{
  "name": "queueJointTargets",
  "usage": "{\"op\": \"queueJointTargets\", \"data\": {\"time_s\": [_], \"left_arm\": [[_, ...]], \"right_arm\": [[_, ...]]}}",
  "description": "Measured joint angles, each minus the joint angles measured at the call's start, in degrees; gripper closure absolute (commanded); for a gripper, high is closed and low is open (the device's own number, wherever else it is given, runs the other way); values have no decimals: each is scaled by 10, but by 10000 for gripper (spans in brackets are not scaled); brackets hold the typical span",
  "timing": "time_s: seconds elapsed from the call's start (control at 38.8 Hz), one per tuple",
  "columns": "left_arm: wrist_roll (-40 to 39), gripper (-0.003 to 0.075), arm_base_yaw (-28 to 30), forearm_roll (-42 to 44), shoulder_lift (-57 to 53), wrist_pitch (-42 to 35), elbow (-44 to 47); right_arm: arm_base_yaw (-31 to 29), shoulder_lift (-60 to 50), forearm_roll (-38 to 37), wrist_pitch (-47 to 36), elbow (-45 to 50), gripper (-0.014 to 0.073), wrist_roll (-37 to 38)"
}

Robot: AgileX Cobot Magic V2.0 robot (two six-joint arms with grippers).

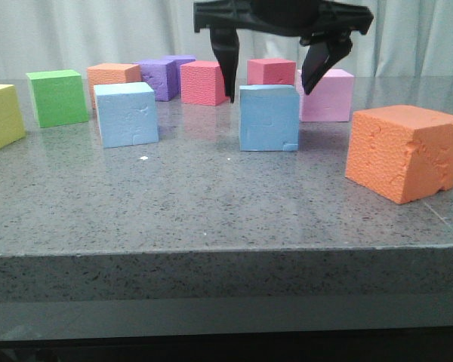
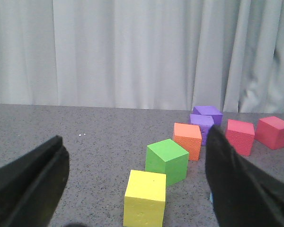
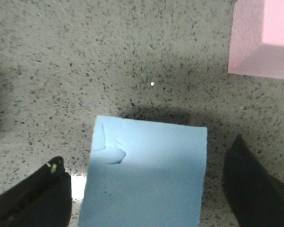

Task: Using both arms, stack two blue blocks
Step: 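Lower the right gripper over the nearer-center light blue cube and grasp it, then lift the blue cube and carry it toward the other blue cube, lowering it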

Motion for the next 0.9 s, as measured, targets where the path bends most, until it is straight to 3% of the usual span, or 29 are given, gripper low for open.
{"op": "queueJointTargets", "data": {"time_s": [0.1,0.21,0.26,0.57,0.9], "left_arm": [[0,154,0,0,0,-1,0],[0,154,0,0,0,-1,0],[0,154,0,0,0,-1,0],[0,154,0,0,0,-1,0],[0,154,0,0,0,-1,0]], "right_arm": [[-4,9,7,0,0,64,3],[-5,11,14,0,-1,237,4],[-5,11,16,0,-1,279,4],[14,-6,18,4,-4,280,24],[129,-28,-31,14,-5,280,130]]}}
